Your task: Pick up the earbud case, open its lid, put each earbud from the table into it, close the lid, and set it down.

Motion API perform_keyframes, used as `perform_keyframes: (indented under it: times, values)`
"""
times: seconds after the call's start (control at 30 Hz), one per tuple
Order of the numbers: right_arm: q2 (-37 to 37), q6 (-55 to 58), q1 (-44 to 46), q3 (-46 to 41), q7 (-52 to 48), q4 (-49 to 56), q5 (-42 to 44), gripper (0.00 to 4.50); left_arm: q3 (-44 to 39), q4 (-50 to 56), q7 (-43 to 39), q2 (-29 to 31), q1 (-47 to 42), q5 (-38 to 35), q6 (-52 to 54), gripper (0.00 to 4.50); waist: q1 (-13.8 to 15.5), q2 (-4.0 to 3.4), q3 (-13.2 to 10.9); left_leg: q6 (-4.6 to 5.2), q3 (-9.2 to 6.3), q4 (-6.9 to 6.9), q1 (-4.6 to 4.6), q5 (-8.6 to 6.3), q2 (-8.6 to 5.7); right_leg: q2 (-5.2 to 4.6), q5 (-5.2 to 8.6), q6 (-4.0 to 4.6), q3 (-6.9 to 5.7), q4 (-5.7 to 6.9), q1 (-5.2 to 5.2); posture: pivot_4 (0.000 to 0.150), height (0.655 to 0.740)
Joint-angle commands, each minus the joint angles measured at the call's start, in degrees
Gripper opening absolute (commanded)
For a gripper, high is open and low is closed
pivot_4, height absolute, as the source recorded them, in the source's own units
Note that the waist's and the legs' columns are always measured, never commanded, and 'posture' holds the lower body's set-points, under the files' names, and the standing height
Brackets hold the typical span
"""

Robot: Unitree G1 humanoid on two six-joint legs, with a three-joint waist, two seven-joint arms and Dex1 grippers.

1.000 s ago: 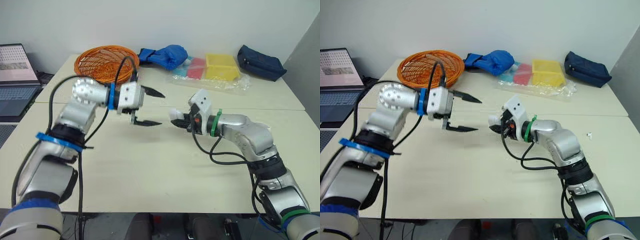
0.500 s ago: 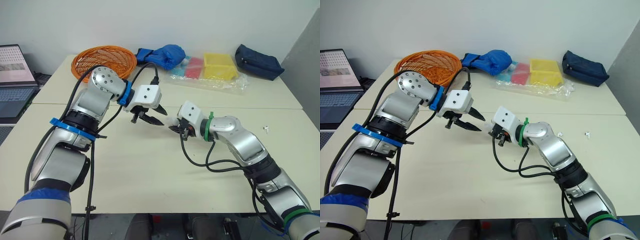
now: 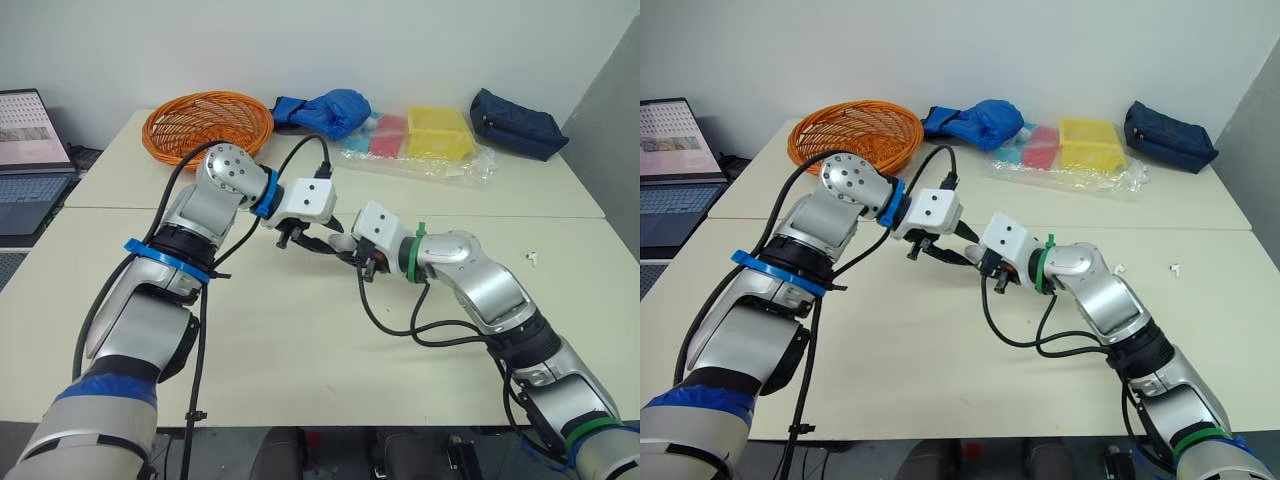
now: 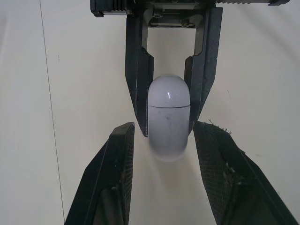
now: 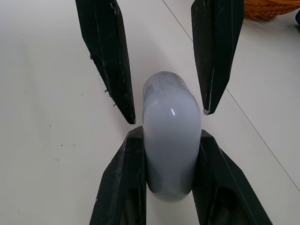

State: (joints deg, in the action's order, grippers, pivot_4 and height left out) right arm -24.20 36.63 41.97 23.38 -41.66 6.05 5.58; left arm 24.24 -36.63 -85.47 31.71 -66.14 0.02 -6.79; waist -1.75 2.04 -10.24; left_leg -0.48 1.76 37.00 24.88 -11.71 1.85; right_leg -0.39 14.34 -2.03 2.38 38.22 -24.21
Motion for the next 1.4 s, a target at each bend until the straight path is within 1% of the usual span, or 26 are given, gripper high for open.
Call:
perform_keyframes:
  times: [0.03, 0.17, 0.27, 0.33, 0.37, 0.73, 0.8, 0.83, 0.9, 1.07, 1.1, 1.27, 1.33, 1.4]
  values:
    - [0.2, -0.4, 1.1, -1.3, -0.1, 2.6, -0.6, 0.84, -2.5, 0.0, 0.8, -0.2, -2.2, 0.4, -0.7, 2.01, 0.0, 0.00, 0.0, 0.00, 0.00, 0.00, 0.00, 0.00, 0.00, 0.00, 0.00, 0.00, 0.00, 0.00, 0.00, 0.150, 0.7400]
    - [0.5, -0.5, 1.2, -1.3, -0.1, 2.5, -0.8, 0.84, -2.8, 0.3, 0.6, -0.6, -2.1, 0.4, -0.4, 2.01, 0.0, 0.00, 0.0, 0.00, -0.01, 0.00, 0.00, 0.00, 0.00, 0.00, 0.00, 0.00, -0.01, 0.02, 0.00, 0.150, 0.7400]
    - [0.8, -0.5, 1.6, -1.7, -0.1, 1.8, -0.7, 0.84, -2.9, 1.4, -0.2, -0.7, -1.4, 0.1, 0.2, 1.49, 0.0, 0.00, 0.0, 0.00, -0.01, 0.01, 0.00, 0.00, 0.00, 0.00, -0.01, 0.01, -0.01, 0.04, 0.00, 0.150, 0.7400]
    - [1.0, -0.3, 1.8, -2.0, 0.0, 1.6, -0.5, 0.84, -2.8, 2.0, -0.4, -0.6, -1.1, 0.3, 0.6, 0.84, 0.0, 0.00, 0.0, 0.00, 0.00, 0.03, 0.00, 0.00, 0.00, 0.00, -0.02, 0.04, 0.00, 0.07, -0.01, 0.150, 0.7400]
    - [1.1, -0.3, 1.9, -2.2, 0.0, 1.5, -0.5, 0.84, -2.8, 2.1, -0.5, -0.5, -1.0, 0.4, 0.7, 0.73, 0.0, 0.00, 0.0, 0.00, -0.01, 0.03, 0.00, 0.00, 0.00, 0.00, -0.05, 0.08, 0.00, 0.07, -0.01, 0.150, 0.7400]
    - [0.6, -1.2, 1.9, -2.1, -0.8, 1.3, -1.1, 0.84, -3.5, 3.1, 0.3, -0.8, -0.1, 0.8, 1.3, 0.73, 0.0, 0.00, 0.0, 0.00, -0.02, 0.19, -0.08, 0.01, -0.03, 0.00, 0.07, 0.02, 0.02, 0.61, -0.11, 0.150, 0.7400]
    - [0.2, -1.5, 1.6, -2.2, -1.5, 1.4, -1.1, 1.56, -3.7, 3.7, 0.3, -0.7, 0.3, 0.5, 2.0, 0.73, 0.0, 0.00, 0.0, -0.01, -0.03, 0.21, -0.08, 0.01, -0.03, 0.00, 0.08, 0.01, 0.02, 0.63, -0.11, 0.150, 0.7400]
    - [0.0, -1.5, 1.6, -2.3, -1.8, 1.4, -1.1, 1.83, -3.9, 3.9, 0.4, -0.8, 0.4, 0.4, 2.5, 0.73, 0.0, 0.00, 0.0, -0.01, -0.02, 0.22, -0.08, 0.01, -0.03, 0.00, 0.08, 0.01, 0.02, 0.64, -0.11, 0.150, 0.7400]
    - [-0.3, -1.6, 1.5, -2.6, -2.1, 1.4, -1.0, 2.51, -4.1, 4.2, 0.5, -0.8, 0.5, 0.3, 3.0, 0.73, 0.0, 0.00, 0.0, -0.01, -0.03, 0.23, -0.08, 0.01, -0.03, 0.00, 0.07, 0.02, 0.03, 0.64, -0.11, 0.150, 0.7400]
    - [-2.6, -0.9, 1.6, -4.7, -4.2, 3.2, 0.1, 4.37, -4.5, 3.9, 0.4, -0.2, 0.8, 0.2, 3.3, 0.73, 0.0, 0.00, 0.0, -0.01, -0.02, 0.24, -0.08, 0.01, -0.03, 0.00, 0.06, 0.03, 0.03, 0.64, -0.11, 0.150, 0.7400]
    - [-3.0, -0.7, 1.6, -4.9, -4.6, 3.5, 0.3, 4.47, -4.5, 3.8, 0.4, -0.1, 0.9, 0.2, 3.3, 0.73, 0.0, 0.00, 0.0, -0.01, -0.02, 0.24, -0.08, 0.01, -0.03, 0.00, 0.07, 0.03, 0.03, 0.64, -0.11, 0.150, 0.7400]
    - [-4.9, 0.1, 0.4, -6.9, -5.5, 6.1, 1.6, 4.47, -5.7, 4.1, 1.1, -0.2, 1.6, -0.6, 5.6, 0.73, 0.0, 0.00, 0.0, -0.01, -0.03, 0.24, -0.09, 0.01, -0.02, 0.01, 0.07, 0.03, 0.03, 0.65, -0.12, 0.150, 0.7400]
    - [-5.7, 0.5, -1.2, -9.1, -5.0, 8.3, 2.7, 4.47, -8.3, 4.1, 1.9, -0.7, 2.7, -3.3, 9.8, 0.73, 0.0, 0.00, 0.0, -0.01, -0.03, 0.23, -0.09, 0.01, -0.01, 0.01, 0.07, 0.03, 0.03, 0.66, -0.13, 0.150, 0.7400]
    - [-6.4, 2.3, -3.2, -12.2, -4.0, 10.4, 4.3, 4.47, -14.0, 5.9, 3.7, -2.2, 5.3, -10.4, 20.4, 0.73, 0.0, 0.00, 0.0, 0.00, -0.04, 0.23, -0.08, 0.01, -0.01, 0.01, 0.09, 0.00, 0.04, 0.65, -0.12, 0.150, 0.7400]
